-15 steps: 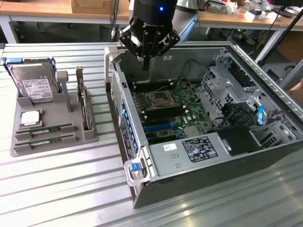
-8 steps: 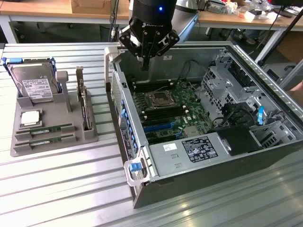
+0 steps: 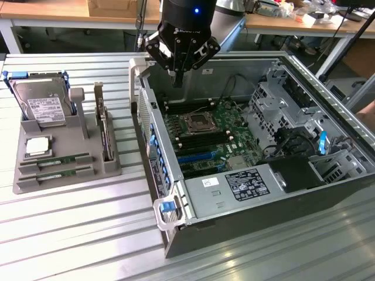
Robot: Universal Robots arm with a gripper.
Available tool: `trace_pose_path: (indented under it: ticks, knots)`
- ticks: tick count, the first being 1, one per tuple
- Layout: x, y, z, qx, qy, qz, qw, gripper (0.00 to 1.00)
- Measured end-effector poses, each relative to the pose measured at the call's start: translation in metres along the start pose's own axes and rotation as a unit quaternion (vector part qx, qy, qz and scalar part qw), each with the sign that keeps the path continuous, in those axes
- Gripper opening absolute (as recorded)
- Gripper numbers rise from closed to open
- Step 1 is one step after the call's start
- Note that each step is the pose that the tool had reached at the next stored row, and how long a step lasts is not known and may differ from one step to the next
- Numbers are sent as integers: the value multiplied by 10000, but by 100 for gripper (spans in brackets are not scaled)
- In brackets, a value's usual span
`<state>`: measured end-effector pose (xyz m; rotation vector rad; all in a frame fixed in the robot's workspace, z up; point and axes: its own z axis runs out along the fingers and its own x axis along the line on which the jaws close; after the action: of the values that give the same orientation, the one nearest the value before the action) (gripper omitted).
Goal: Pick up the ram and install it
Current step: 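Reach for the ram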
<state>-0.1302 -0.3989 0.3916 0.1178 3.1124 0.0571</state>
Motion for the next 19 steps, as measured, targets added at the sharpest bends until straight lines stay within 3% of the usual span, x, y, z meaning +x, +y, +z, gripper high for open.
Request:
trace_pose_path:
  ticks: [19]
  knots:
    - [77,-6,-2,0,0,0,10000,11]
